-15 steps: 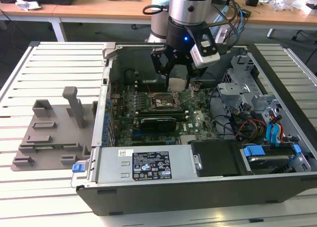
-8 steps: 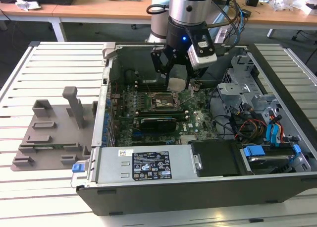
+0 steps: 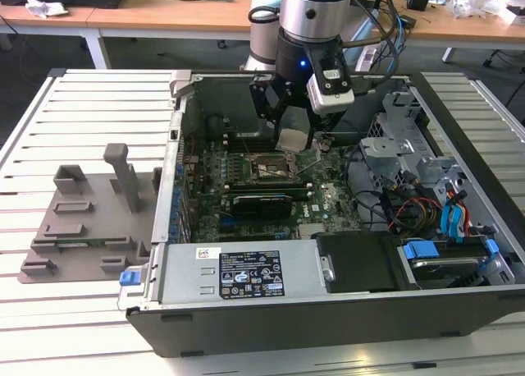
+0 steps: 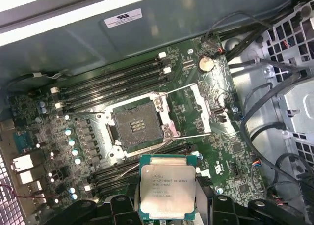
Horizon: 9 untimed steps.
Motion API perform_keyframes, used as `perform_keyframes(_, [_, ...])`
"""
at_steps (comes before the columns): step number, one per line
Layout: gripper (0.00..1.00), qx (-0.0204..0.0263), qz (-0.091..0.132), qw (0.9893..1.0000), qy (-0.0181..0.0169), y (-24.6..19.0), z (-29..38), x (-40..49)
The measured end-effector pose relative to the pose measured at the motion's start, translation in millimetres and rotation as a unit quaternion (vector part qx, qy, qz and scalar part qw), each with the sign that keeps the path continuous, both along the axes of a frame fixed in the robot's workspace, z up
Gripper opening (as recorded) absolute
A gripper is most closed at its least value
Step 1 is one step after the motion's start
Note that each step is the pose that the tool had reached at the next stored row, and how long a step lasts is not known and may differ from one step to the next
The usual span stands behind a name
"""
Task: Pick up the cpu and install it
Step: 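Place the cpu into insertion slot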
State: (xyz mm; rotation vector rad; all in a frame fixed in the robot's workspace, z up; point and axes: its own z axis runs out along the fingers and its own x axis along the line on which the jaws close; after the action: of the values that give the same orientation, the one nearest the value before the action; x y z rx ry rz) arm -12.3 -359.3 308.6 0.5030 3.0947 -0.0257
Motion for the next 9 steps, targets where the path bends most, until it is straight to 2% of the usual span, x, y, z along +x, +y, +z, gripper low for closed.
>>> perform_keyframes(9, [0.55, 0.0, -0.038, 0.9993, 0.0, 0.0, 0.0, 0.0])
